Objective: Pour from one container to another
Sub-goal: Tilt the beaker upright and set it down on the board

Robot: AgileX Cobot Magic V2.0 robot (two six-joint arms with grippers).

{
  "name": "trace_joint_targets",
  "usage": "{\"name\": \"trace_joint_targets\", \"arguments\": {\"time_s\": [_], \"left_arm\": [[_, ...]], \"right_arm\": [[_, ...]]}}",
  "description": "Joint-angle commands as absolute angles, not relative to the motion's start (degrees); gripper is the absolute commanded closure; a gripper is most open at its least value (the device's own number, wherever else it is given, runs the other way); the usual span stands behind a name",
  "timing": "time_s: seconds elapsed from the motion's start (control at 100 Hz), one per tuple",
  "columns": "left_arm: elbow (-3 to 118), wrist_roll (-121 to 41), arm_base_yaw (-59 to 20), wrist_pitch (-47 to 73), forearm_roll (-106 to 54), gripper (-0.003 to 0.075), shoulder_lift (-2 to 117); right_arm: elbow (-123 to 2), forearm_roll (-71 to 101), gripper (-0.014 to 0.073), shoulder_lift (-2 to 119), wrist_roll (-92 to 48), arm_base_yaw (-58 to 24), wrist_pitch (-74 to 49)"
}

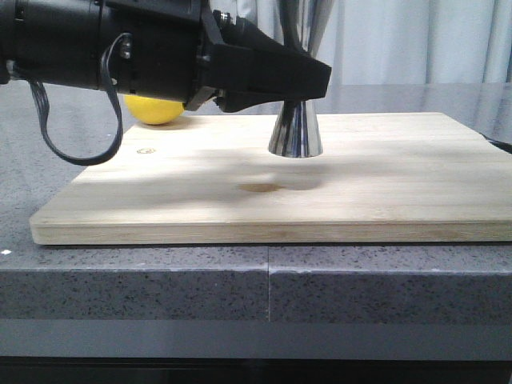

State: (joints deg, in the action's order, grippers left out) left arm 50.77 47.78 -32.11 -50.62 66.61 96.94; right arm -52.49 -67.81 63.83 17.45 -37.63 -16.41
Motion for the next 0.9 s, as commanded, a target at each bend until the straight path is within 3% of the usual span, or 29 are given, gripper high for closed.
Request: {"name": "trace_joint_targets", "arguments": {"time_s": [0.0,0.43,0.89], "left_arm": [[52.4,48.2,-32.0,-54.8,63.4,0.0741,94.2],[52.4,48.2,-32.0,-54.8,63.4,0.0741,94.2],[52.4,48.2,-32.0,-54.8,63.4,0.0741,94.2]], "right_arm": [[-54.6,-68.9,0.0322,62.8,21.5,-34.0,-12.9],[-54.6,-68.3,0.0322,68.4,42.5,-13.5,8.9],[-52.0,-63.3,0.0322,82.3,44.5,-1.0,34.7]]}}
